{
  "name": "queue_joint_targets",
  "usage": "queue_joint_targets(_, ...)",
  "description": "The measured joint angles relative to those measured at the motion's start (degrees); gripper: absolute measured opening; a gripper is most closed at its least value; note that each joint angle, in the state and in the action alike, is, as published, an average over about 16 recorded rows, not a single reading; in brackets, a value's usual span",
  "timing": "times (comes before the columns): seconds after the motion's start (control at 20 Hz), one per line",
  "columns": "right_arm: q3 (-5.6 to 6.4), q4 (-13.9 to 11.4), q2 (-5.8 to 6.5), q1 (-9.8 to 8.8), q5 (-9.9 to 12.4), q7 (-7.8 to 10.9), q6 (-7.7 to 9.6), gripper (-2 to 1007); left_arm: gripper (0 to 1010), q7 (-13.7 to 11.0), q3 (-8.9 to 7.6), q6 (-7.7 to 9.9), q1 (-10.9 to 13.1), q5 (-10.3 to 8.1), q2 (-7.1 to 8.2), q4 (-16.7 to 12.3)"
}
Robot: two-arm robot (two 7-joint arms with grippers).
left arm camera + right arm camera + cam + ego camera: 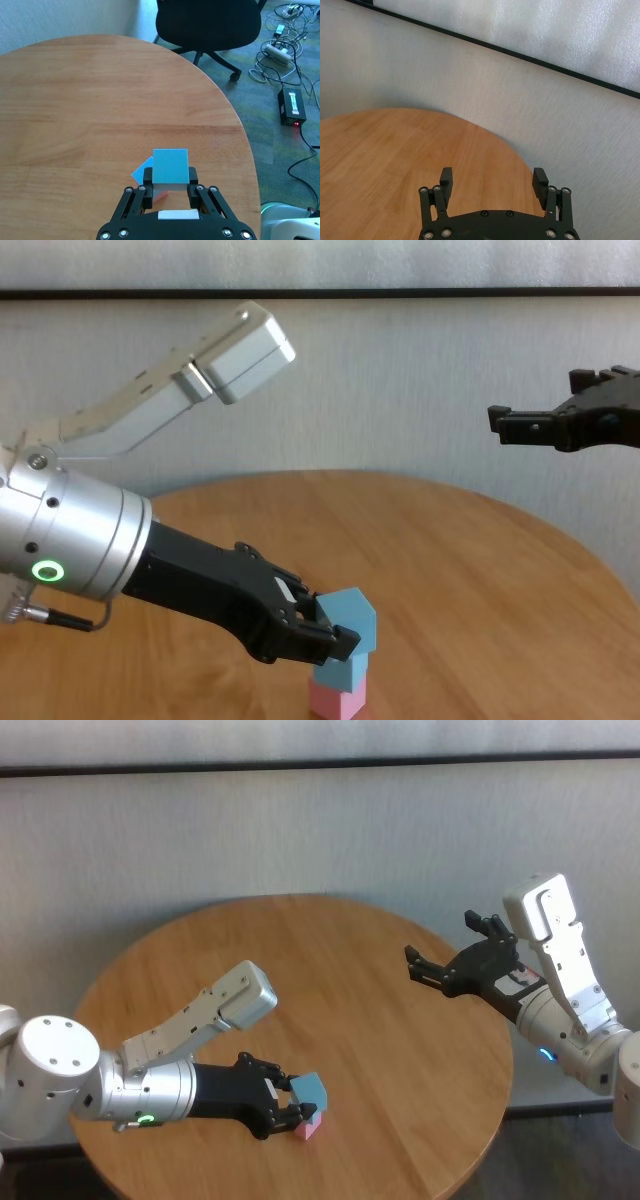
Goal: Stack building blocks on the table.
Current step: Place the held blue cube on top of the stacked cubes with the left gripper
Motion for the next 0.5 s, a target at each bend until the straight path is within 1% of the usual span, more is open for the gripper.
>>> queue_joint_targets(0.5,0.0,0.0,0.0,0.0,0.0,0.0,0.0,1005,394,0.1,0.67,-0.23,-1.1,-0.89,-0.54,1.9)
